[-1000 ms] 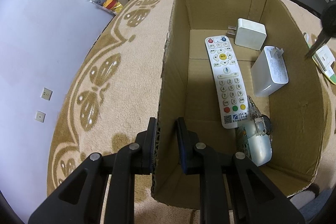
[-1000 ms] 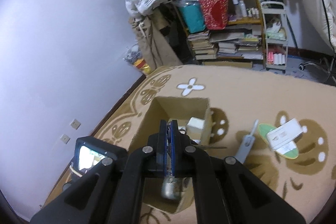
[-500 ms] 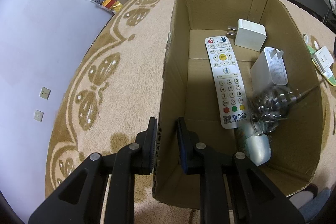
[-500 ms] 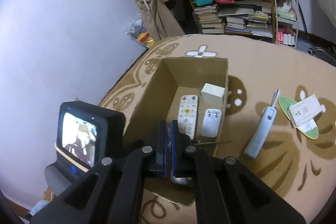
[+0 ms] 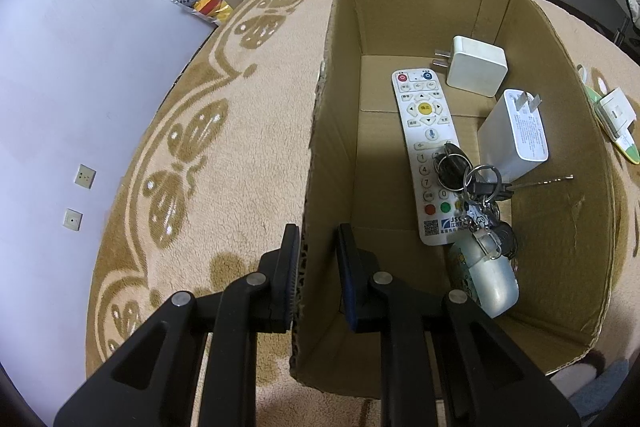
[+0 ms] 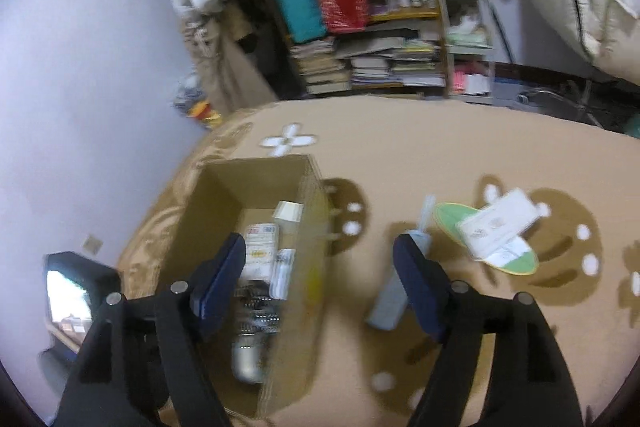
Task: Organize rigid objects
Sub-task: 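Move the right gripper back to the light-blue power bank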
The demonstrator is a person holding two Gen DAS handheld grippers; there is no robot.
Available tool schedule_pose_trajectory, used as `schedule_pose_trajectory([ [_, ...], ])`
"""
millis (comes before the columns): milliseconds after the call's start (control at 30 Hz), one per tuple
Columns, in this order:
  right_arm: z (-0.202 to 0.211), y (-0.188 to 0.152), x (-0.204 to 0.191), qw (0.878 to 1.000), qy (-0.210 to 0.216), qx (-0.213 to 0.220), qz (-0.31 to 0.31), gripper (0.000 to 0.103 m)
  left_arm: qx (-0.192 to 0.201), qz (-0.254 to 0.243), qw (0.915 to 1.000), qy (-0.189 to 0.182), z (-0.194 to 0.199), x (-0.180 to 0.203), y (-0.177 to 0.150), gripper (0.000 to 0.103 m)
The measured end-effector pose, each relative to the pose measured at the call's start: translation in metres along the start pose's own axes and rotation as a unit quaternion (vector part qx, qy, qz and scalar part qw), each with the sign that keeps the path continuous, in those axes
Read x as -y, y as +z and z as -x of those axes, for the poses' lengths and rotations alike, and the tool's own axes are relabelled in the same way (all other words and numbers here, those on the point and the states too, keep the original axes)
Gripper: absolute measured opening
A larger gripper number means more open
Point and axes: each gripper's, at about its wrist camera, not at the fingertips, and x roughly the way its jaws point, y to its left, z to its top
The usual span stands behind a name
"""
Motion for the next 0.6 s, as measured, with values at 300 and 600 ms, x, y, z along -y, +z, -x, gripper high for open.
schedule_pose_trajectory([
  [300, -0.04, -0.016, 0.045, 0.996, -0.067, -0.04, -0.035, 0.09, 0.0, 0.0, 1.0, 0.0, -0.001, -0.001, 0.0, 0.019],
  [600, -0.085, -0.029, 0.057, 0.992, -0.097, -0.08, -0.031, 0.082, -0.001, 0.001, 1.0, 0.002, -0.001, -0.001, 0.002, 0.019],
])
